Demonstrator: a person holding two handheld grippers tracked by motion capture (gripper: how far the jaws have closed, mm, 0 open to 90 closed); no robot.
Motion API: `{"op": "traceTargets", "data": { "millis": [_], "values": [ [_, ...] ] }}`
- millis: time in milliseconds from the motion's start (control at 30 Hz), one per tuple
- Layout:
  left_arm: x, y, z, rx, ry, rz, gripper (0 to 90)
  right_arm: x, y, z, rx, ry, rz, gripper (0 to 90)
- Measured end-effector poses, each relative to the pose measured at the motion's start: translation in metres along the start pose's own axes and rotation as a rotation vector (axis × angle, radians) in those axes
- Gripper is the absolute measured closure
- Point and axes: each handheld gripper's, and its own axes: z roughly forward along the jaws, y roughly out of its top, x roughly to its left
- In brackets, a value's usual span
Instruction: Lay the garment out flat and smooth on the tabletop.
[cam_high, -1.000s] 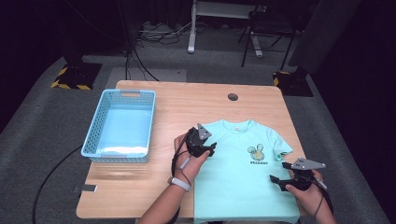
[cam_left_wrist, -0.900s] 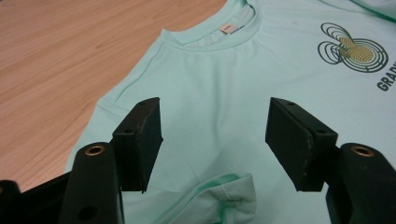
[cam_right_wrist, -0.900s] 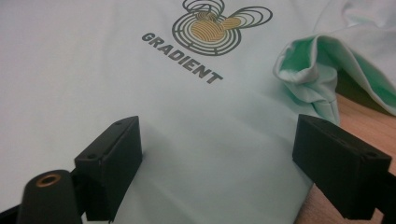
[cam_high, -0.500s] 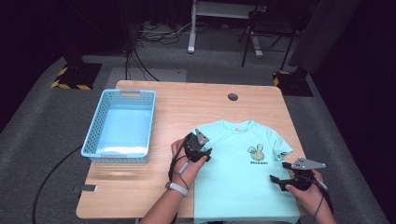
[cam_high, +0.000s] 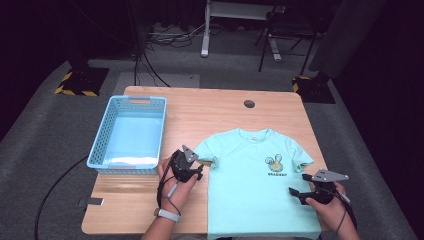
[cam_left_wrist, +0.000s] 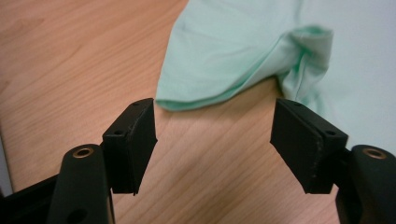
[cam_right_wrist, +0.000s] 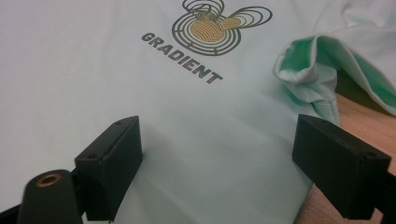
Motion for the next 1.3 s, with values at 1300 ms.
{"op": "traceTargets", "data": {
  "millis": [1300],
  "values": [
    [0.007,0.014,0.025,0.096,0.051,0.003,28.8,0.000,0.000,0.000,-0.001,-0.005,0.001,17.2]
  ]
}}
